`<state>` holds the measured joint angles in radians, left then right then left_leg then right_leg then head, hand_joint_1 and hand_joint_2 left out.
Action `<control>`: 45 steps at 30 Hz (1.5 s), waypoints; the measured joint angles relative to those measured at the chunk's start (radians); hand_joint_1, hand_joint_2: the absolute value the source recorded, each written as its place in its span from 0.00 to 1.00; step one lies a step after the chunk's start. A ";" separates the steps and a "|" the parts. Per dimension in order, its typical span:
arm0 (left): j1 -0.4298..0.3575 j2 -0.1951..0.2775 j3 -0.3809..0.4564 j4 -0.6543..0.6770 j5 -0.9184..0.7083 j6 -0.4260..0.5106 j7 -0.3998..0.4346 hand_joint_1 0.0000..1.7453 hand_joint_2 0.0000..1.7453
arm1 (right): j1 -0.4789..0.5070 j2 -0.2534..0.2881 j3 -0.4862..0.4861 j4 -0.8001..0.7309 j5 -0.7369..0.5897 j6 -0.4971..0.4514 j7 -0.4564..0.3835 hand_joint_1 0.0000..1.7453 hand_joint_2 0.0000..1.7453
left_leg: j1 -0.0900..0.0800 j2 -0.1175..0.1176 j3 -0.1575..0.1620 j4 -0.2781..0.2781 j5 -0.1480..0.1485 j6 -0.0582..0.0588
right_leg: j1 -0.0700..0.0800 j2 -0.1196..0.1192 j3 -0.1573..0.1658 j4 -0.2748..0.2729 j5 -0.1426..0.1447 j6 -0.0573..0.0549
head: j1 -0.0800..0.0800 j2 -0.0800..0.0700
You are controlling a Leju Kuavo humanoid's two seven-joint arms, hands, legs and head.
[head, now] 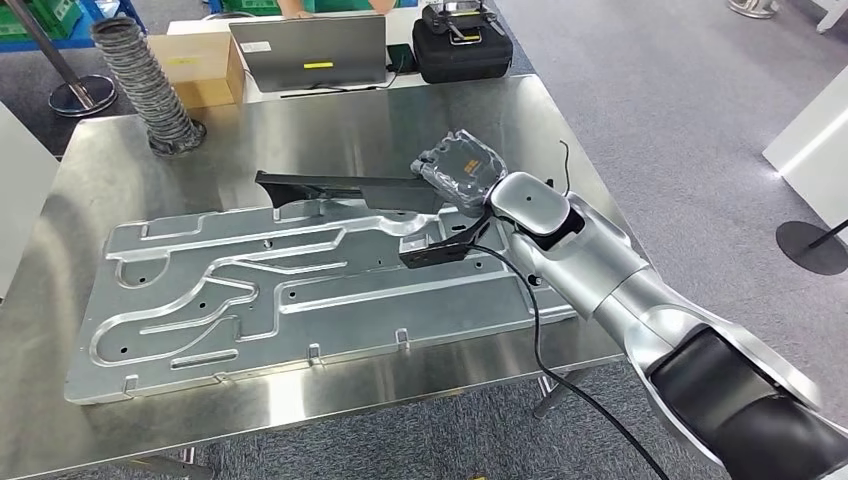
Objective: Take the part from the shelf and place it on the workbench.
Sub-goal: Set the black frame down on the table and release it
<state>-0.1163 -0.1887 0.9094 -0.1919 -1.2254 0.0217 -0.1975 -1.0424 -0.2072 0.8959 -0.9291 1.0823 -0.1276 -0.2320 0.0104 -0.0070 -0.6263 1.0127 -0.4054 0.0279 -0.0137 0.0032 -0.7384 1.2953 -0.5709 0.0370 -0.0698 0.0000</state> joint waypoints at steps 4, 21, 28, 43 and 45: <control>0.002 0.000 0.000 0.000 0.000 0.001 0.000 0.00 1.00 | 0.004 0.007 0.000 0.013 -0.011 0.003 -0.010 0.00 0.00 | -0.001 -0.003 0.003 0.005 -0.004 -0.005 | 0.002 -0.001 0.074 -0.164 0.106 -0.010 | 0.000 0.000; 0.007 0.006 0.000 0.000 0.009 0.017 0.009 0.00 0.00 | -0.001 0.039 0.001 0.037 -0.040 0.016 -0.020 0.00 0.00 | -0.001 0.000 0.005 0.032 -0.022 -0.038 | 0.006 0.000 0.130 -0.277 0.137 -0.039 | 0.000 0.000; 0.006 0.007 0.000 0.000 0.008 0.020 0.016 0.00 0.00 | -0.002 0.040 0.000 0.043 -0.042 0.016 -0.017 0.00 0.00 | 0.001 0.001 0.020 -0.004 -0.011 -0.004 | 0.002 -0.001 0.072 -0.152 0.063 -0.002 | 0.000 0.000; 0.009 0.008 0.007 0.000 0.021 0.016 0.018 0.00 0.00 | -0.005 0.057 -0.001 0.061 -0.046 0.018 -0.017 0.00 0.00 | -0.005 0.001 -0.025 0.105 -0.081 -0.043 | 0.002 -0.004 0.139 -0.299 0.152 -0.050 | 0.000 0.000; 0.010 0.008 0.010 0.000 0.022 0.016 0.018 0.00 0.00 | -0.004 0.061 0.000 0.064 -0.047 0.018 -0.017 0.00 0.00 | -0.002 0.001 -0.085 0.237 -0.139 -0.050 | 0.003 -0.004 0.139 -0.299 0.152 -0.053 | 0.000 0.000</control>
<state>-0.1066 -0.1812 0.9194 -0.1915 -1.2039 0.0381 -0.1793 -1.0461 -0.1459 0.8957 -0.8654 1.0357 -0.1092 -0.2491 0.0085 -0.0061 -0.7111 1.2496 -0.5441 -0.0222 -0.0109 -0.0005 -0.5999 0.9966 -0.4193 -0.0156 -0.0698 0.0000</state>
